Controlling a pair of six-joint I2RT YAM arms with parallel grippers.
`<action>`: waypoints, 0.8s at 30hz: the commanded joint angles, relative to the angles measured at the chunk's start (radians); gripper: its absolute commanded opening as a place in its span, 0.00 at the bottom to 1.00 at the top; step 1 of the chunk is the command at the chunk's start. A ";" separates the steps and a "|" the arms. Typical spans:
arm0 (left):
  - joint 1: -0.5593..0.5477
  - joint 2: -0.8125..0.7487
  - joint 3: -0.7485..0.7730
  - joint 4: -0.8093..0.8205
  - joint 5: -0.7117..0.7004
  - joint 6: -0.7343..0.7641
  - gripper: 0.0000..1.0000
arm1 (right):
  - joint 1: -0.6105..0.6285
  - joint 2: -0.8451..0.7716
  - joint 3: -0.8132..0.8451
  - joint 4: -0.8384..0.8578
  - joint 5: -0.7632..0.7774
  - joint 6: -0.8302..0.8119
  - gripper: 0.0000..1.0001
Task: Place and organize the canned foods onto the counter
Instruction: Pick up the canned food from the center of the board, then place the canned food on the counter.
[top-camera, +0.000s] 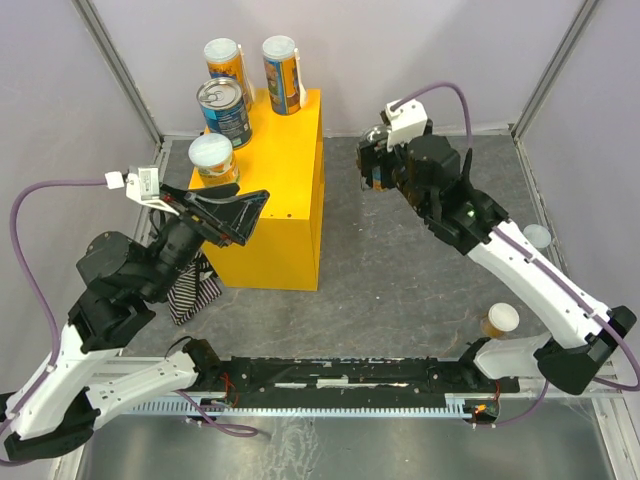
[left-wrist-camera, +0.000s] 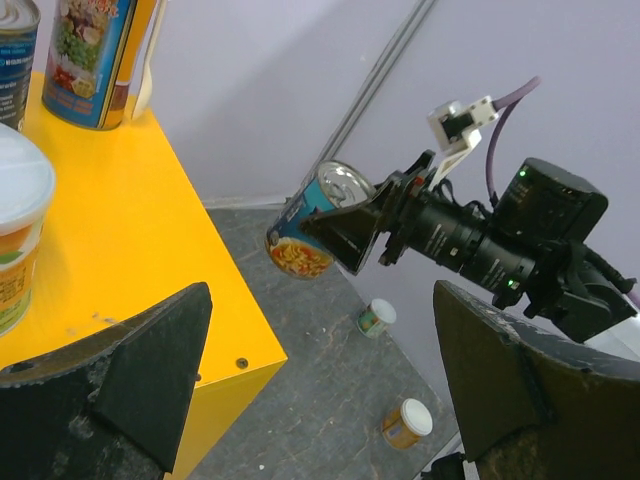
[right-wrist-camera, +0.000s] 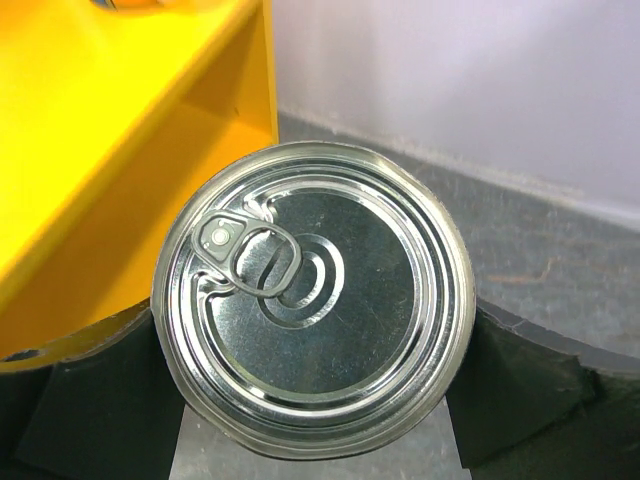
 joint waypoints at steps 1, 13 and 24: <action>0.001 0.002 0.051 0.053 0.014 -0.017 0.97 | 0.016 0.015 0.226 0.083 0.010 -0.037 0.14; 0.002 0.031 0.141 0.077 0.019 0.032 0.98 | 0.051 0.173 0.524 0.045 -0.031 -0.043 0.12; 0.001 0.033 0.153 0.118 -0.007 0.076 0.98 | 0.080 0.315 0.736 0.022 -0.085 -0.019 0.11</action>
